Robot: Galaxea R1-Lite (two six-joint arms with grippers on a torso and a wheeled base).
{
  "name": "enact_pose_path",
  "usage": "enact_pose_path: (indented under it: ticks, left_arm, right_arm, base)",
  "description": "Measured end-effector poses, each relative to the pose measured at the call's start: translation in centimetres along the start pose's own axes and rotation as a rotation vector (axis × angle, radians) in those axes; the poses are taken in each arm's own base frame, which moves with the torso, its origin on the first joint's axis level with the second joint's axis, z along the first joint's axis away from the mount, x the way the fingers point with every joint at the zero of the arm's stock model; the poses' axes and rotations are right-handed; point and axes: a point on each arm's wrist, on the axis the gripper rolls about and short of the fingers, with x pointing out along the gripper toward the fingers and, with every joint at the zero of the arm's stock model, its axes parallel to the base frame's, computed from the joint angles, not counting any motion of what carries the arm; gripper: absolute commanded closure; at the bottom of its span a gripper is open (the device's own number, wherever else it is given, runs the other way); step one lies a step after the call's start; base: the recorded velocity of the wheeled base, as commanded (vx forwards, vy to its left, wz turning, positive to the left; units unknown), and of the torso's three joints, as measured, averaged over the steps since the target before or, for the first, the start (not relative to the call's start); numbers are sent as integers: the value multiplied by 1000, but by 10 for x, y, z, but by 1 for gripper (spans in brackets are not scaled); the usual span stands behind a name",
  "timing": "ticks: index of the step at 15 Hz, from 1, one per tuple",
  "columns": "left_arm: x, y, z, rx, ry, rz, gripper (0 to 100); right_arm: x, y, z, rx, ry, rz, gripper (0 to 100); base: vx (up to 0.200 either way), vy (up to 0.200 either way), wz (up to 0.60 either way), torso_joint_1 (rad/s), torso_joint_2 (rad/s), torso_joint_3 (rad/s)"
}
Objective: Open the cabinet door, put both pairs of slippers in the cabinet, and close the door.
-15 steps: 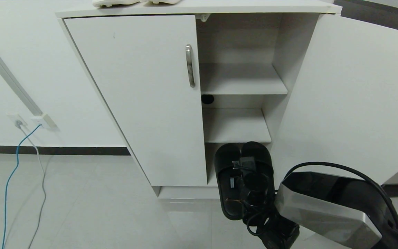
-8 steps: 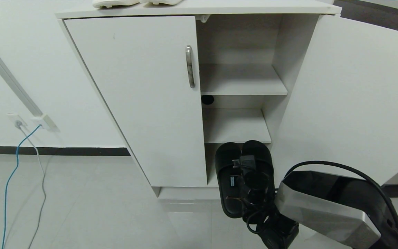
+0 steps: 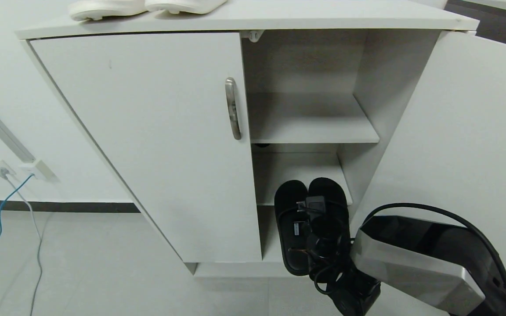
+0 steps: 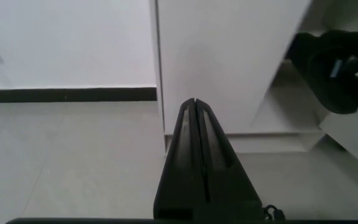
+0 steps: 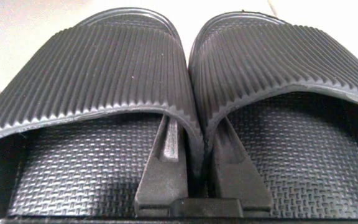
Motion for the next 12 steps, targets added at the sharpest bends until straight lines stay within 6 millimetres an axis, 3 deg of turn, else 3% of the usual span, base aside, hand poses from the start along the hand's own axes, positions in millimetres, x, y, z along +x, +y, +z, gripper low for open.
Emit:
enact_pose_path:
  ticks: [3, 9, 12]
  left_arm:
    - [0, 0, 0, -1, 0, 1, 100]
    - [0, 0, 0, 1, 0, 1, 100]
    - [0, 0, 0, 0, 0, 1, 100]
  right_arm:
    - [5, 1, 5, -13, 16, 9, 100]
    - [37, 0, 17, -9, 43, -6, 100]
    - [62, 6, 26, 28, 61, -28, 100]
  base:
    - [0, 0, 0, 0, 0, 0]
    - [0, 0, 0, 0, 0, 0]
    - [0, 0, 0, 0, 0, 0]
